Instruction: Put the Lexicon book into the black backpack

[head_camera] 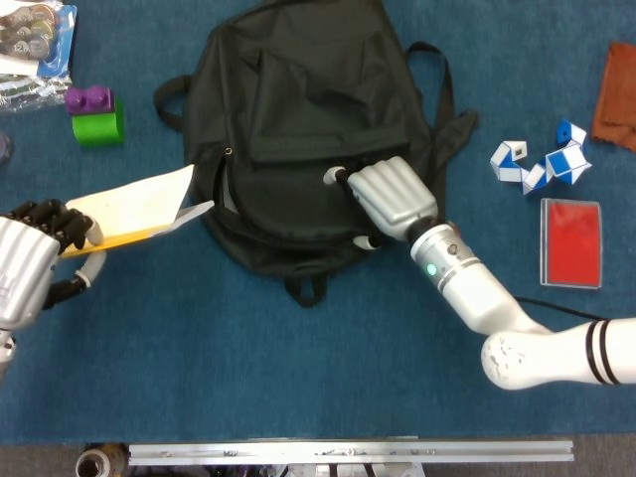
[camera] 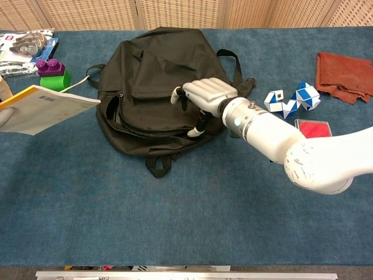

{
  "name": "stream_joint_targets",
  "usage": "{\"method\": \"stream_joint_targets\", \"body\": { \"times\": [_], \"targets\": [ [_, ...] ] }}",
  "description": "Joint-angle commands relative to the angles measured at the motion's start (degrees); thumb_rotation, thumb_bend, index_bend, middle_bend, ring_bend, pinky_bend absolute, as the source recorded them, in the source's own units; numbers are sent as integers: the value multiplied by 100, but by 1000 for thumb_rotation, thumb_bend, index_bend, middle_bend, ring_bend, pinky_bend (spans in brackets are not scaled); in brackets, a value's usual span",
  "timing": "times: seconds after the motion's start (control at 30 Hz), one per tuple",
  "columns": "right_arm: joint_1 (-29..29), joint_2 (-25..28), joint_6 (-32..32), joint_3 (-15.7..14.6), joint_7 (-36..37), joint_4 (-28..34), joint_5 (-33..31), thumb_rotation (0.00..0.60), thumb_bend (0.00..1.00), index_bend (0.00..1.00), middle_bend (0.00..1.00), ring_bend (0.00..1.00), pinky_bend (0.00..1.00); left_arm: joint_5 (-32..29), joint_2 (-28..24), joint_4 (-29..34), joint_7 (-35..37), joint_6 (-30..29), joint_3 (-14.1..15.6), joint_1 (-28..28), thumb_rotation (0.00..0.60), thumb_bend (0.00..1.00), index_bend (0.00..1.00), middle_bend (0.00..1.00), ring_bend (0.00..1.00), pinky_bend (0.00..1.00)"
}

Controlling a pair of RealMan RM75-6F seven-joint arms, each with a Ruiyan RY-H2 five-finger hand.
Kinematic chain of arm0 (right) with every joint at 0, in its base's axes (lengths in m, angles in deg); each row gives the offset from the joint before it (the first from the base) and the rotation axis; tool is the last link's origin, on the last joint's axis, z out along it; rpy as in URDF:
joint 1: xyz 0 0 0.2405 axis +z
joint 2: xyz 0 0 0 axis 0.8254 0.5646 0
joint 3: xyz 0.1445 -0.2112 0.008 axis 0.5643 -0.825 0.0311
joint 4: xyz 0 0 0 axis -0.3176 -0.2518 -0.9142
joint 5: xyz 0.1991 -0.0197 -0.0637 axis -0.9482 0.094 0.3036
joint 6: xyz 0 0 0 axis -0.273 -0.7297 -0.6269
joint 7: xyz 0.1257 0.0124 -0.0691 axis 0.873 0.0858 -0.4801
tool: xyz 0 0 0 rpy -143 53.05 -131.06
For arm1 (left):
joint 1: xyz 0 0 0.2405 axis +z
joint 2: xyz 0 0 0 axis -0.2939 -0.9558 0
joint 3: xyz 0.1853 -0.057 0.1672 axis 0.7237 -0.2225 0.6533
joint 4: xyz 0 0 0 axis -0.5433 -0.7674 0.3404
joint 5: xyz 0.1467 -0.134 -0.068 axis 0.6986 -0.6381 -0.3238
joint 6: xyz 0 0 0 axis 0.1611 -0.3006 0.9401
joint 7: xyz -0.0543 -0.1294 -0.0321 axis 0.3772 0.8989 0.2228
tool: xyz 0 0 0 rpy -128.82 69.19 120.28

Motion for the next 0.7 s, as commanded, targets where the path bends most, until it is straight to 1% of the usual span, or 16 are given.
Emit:
{"method": "stream_joint_targets", "body": {
  "times": [0.03, 0.13, 0.2, 0.23, 0.3, 0.37, 0.43, 0.53, 0.6, 0.7],
  "targets": [
    [18, 22, 9, 28, 13, -52, -61, 600, 148, 267, 383, 251, 412, 2, -2, 11, -5, 15, -2, -7, 600, 354, 745, 625, 486, 585],
    [55, -6, 39, 42, 5, -151, -135, 600, 224, 287, 383, 251, 412, -9, 2, 8, -8, 36, -14, -18, 600, 354, 745, 625, 486, 585],
    [87, -60, 61, 48, -3, -231, -184, 600, 339, 317, 384, 251, 412, -38, 4, 3, 5, 64, -27, -26, 600, 354, 745, 625, 486, 585],
    [101, -90, 64, 59, 1, -265, -198, 600, 367, 326, 387, 251, 412, -54, 3, 0, 11, 78, -31, -29, 600, 354, 744, 625, 486, 585],
    [124, -162, 57, 90, 27, -337, -214, 600, 482, 359, 403, 262, 413, -76, 2, -7, 22, 93, -39, -31, 600, 354, 744, 625, 485, 585],
    [155, -222, 77, 99, 18, -397, -251, 600, 570, 382, 414, 275, 414, -84, -1, -13, 41, 96, -39, -29, 600, 354, 744, 625, 485, 585],
    [182, -271, 80, 112, 10, -422, -277, 600, 602, 404, 428, 291, 428, -87, -3, -17, 49, 96, -41, -28, 600, 354, 744, 625, 485, 585],
    [210, -360, 12, 132, -3, -477, -249, 600, 639, 457, 461, 333, 479, -89, -12, -15, 51, 102, -44, -30, 600, 354, 744, 625, 485, 585],
    [203, -413, -102, 157, 24, -531, -134, 600, 696, 526, 503, 383, 545, -73, -27, -13, 59, 84, -46, -30, 600, 354, 744, 624, 485, 585],
    [178, -458, -259, 238, 113, -590, 41, 600, 745, 633, 561, 459, 640, -31, -64, -15, 101, 49, -54, -43, 600, 354, 744, 624, 485, 585]
  ]
}}
